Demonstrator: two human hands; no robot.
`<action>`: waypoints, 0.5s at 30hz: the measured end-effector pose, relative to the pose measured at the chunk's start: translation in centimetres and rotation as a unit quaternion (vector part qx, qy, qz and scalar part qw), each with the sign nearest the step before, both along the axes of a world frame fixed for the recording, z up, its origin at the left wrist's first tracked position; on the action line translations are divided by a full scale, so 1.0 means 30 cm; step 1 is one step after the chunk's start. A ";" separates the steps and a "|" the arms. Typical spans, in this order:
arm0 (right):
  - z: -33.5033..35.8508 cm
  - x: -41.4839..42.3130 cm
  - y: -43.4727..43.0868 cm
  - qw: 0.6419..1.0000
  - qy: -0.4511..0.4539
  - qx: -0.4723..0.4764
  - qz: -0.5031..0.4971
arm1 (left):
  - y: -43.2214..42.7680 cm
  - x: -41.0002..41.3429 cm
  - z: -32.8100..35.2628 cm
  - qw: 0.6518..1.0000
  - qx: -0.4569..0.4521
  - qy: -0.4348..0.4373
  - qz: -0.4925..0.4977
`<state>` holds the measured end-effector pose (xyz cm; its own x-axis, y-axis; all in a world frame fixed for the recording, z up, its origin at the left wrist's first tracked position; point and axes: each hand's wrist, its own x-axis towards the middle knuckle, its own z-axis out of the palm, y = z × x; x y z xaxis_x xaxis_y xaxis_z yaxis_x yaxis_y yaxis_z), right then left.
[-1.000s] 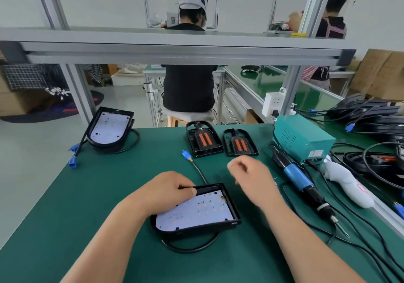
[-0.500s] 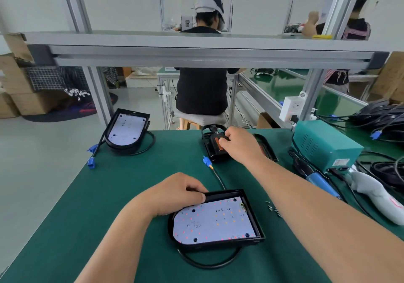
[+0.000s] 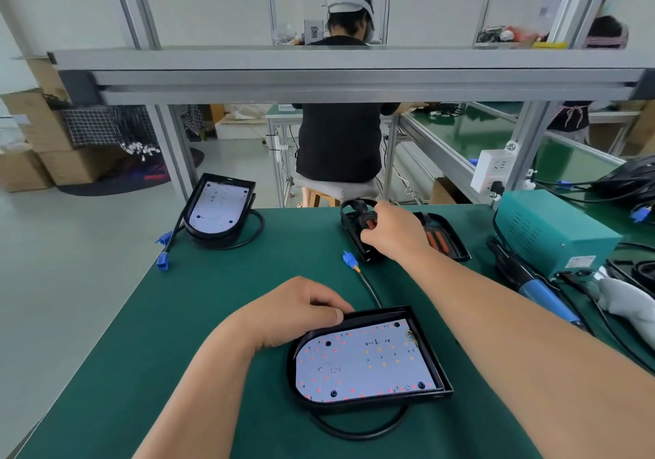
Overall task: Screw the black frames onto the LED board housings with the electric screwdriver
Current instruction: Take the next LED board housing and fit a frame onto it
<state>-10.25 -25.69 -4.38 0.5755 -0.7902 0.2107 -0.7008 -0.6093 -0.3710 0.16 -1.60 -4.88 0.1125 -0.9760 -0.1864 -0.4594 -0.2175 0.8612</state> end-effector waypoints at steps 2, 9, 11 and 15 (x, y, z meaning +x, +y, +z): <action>-0.002 -0.022 -0.001 0.998 -0.048 0.028 0.002 | 0.000 0.003 -0.002 1.000 -0.004 0.009 0.003; -0.043 -0.142 -0.002 0.968 -0.206 0.140 0.043 | 0.003 0.012 -0.004 1.000 -0.008 0.024 0.004; -0.048 -0.171 0.004 0.957 -0.234 0.160 0.058 | 0.006 0.015 -0.003 1.000 -0.007 0.024 0.005; -0.049 -0.193 0.009 0.957 -0.227 0.165 0.079 | 0.005 0.009 -0.002 1.000 -0.007 0.023 0.015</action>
<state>-16.05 -25.42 -5.86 0.6012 -0.7677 0.2217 -0.3314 -0.4920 -0.8050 0.43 -1.44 -4.95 0.1330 -0.9749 -0.1783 -0.4123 -0.2180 0.8846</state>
